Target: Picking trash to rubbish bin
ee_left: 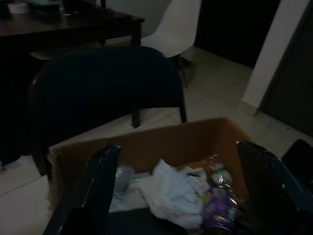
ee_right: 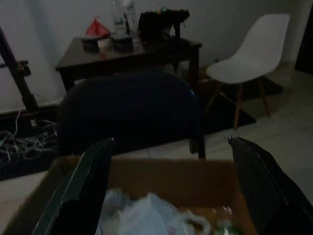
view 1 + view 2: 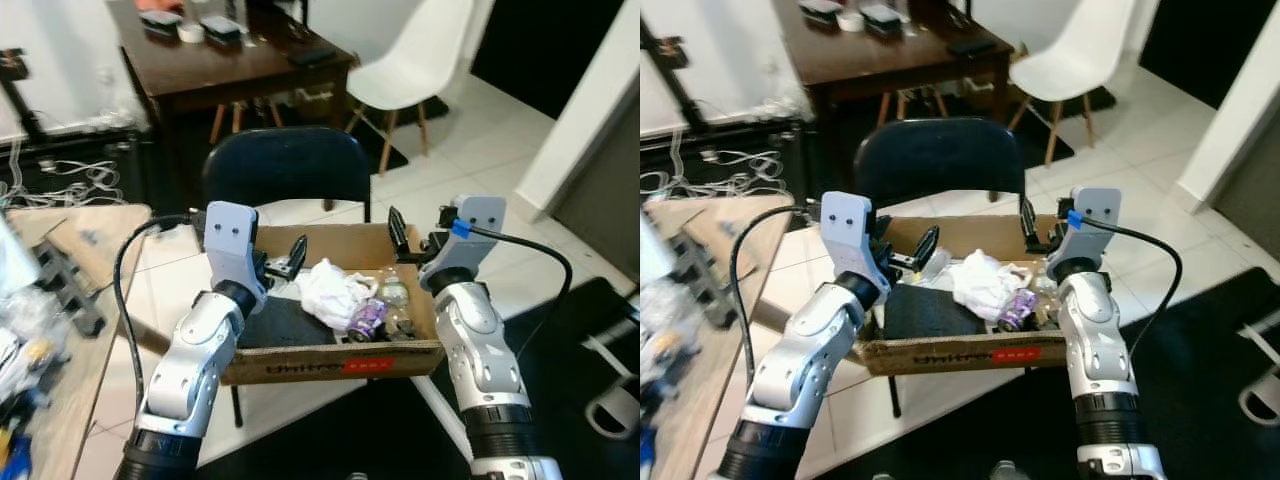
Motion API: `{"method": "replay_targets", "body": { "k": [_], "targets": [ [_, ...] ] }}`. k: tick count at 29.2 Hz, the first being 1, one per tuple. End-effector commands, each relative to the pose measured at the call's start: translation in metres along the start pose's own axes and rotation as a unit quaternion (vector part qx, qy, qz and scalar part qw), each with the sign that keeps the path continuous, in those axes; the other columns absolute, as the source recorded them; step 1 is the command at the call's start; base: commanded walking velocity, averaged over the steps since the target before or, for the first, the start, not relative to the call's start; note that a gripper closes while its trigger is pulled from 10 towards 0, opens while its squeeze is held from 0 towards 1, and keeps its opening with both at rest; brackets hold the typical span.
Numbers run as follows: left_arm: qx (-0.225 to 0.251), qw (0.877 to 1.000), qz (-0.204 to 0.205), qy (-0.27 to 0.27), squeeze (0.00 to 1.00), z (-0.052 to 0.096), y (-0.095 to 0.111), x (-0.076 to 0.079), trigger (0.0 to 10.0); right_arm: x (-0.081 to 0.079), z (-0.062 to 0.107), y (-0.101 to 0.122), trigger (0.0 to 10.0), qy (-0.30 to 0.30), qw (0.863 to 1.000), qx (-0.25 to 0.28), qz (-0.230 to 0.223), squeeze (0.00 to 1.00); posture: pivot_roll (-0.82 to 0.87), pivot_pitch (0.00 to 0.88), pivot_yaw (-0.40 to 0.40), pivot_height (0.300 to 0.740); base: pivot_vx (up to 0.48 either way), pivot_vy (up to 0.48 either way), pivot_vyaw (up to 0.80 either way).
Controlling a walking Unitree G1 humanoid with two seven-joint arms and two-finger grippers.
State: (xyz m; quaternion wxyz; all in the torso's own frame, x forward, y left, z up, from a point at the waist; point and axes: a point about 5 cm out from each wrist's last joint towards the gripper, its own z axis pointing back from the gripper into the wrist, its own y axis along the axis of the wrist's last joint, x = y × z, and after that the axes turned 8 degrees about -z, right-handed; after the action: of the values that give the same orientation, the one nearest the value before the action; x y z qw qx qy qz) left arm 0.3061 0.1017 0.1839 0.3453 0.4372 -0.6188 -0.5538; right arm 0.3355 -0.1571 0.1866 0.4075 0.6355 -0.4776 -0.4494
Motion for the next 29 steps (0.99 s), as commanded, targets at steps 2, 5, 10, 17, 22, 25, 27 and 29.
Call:
{"method": "replay_targets", "body": {
  "k": [2, 5, 10, 17, 22, 25, 27, 29],
  "targets": [
    [0.0, 1.0, 0.001, -0.008, 0.0, -0.0002, 0.0008, 0.0032, 10.0, 0.0018, 0.0005, 0.0012, 10.0, -0.005, 1.0, 0.002, 0.0, 0.0, 0.0, 0.147, -0.005, 0.74, -0.309, 0.0, 0.0],
    [-0.002, 1.0, -0.003, -0.011, 0.0, -0.0005, 0.0013, 0.0041, 10.0, 0.0016, 0.0005, 0.0011, 10.0, -0.005, 1.0, 0.002, 0.0, 0.0, 0.0, 0.147, -0.005, 0.74, 0.0, 0.0, 0.0],
    [-0.001, 1.0, -0.007, -0.018, 0.0, -0.0009, 0.0025, 0.0056, 10.0, 0.0014, 0.0012, 0.001, 10.0, -0.006, 1.0, 0.002, -0.001, 0.0, 0.0, 0.147, -0.005, 0.74, 0.0, 0.0, 0.0],
    [-0.002, 1.0, -0.011, -0.026, 0.0, -0.0013, 0.0032, 0.0079, 10.0, 0.002, 0.0026, 0.0, 10.0, -0.009, 1.0, 0.0, -0.003, 0.0, 0.0, 0.147, -0.005, 0.74, 0.0, 0.0, 0.0],
    [-0.002, 1.0, -0.011, -0.028, 0.0, -0.0015, 0.0033, 0.0082, 10.0, 0.0016, 0.0028, -0.0006, 10.0, -0.009, 1.0, 0.0, -0.003, 0.0, 0.01, 0.146, 0.004, 0.74, 0.0, 0.0, 0.0],
    [-0.004, 0.999, -0.012, -0.032, 0.0, -0.0018, 0.0028, 0.0098, 10.0, 0.0012, 0.0031, -0.001, 10.0, -0.009, 1.0, -0.001, -0.004, 0.0, 0.01, 0.138, 0.005, 0.74, 0.0, 0.0, 0.0],
    [-0.004, 0.999, -0.013, -0.033, 0.0, -0.0016, 0.0024, 0.0099, 10.0, 0.0008, 0.0032, -0.0013, 10.0, -0.008, 1.0, -0.001, -0.004, 0.0, 0.01, 0.138, 0.005, 0.74, 0.0, 0.0, 0.0],
    [-0.009, 0.999, -0.021, -0.03, 0.0, -0.0018, 0.0012, 0.0094, 10.0, 0.0004, 0.0031, -0.0011, 10.0, -0.008, 1.0, -0.001, -0.004, 0.0, 0.01, 0.138, 0.005, 0.74, 0.0, 0.0, 0.0]
  ]
}}
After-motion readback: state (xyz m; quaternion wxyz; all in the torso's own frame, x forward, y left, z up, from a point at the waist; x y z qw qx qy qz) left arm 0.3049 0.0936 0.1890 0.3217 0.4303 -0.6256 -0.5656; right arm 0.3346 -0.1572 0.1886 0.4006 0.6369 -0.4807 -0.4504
